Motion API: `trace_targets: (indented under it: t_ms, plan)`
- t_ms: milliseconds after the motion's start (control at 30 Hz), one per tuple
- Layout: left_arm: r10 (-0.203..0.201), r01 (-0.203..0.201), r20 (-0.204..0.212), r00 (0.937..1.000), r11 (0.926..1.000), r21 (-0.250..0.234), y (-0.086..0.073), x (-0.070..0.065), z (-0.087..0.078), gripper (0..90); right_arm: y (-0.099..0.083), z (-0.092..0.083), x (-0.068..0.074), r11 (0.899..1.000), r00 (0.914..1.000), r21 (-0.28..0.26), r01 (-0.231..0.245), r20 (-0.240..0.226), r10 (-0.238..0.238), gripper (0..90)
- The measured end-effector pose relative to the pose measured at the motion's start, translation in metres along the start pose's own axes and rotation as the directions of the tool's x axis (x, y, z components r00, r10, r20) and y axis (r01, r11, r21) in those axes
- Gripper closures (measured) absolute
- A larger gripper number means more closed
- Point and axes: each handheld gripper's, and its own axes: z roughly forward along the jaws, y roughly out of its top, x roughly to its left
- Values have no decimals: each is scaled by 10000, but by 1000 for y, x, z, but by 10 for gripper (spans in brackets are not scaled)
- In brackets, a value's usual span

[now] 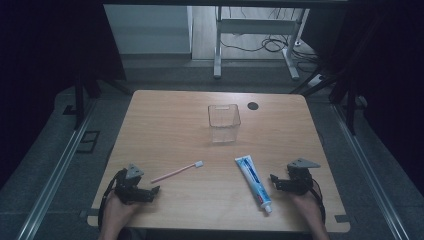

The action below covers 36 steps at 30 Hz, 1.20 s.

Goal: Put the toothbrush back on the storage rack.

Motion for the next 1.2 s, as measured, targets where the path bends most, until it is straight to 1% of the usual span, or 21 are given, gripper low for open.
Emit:
trace_targets:
  t_ms: [600, 633, 667, 733, 833, 867, 933, 967, 1100, 1200]
  plan:
    - [-83, 83, -93, 9999, 10000, -4, 1, 0, 1, 0, 0, 0, 0, 10000, 10000, 14, 34, -40, -34, 176]
    - [-132, 131, -109, 9999, 9999, -50, 1, 0, 1, 0, 0, 1, 0, 10000, 10000, 12, 46, -46, -46, 175]
    - [-121, 120, -125, 9998, 9999, -21, 1, 0, 1, 8, 0, 1, 0, 10000, 10000, 12, 53, -50, -53, 174]
    - [-229, 227, -198, 9995, 9997, -123, 1, 0, 0, 22, 0, 1, 0, 10000, 10000, 14, 55, -55, -55, 174]
    - [-187, 185, -159, 9997, 9997, -164, 0, 0, -1, 45, 1, 1, 0, 10000, 10000, 9, 65, -56, -65, 173]
    - [-209, 205, -155, 9997, 9995, -239, 0, 0, -1, 63, 1, 1, 0, 10000, 10000, 12, 75, -61, -74, 172]
    - [-182, 178, -148, 9997, 9994, -289, -1, 0, -2, 125, 1, 1, 0, 10000, 9999, 7, 76, -67, -76, 171]
    - [-164, 162, -95, 9998, 9996, -238, 0, 0, -5, 154, 1, 1, 0, 10000, 9999, 10, 78, -70, -78, 171]
    - [-171, 170, -46, 9998, 9997, -163, 0, 0, -5, 156, 1, 1, 0, 10000, 9999, 20, 85, -80, -85, 168]
    - [-127, 127, -27, 9999, 9998, -156, 2, -1, -7, 178, 1, 1, 0, 9999, 9999, 31, 96, -100, -96, 167]
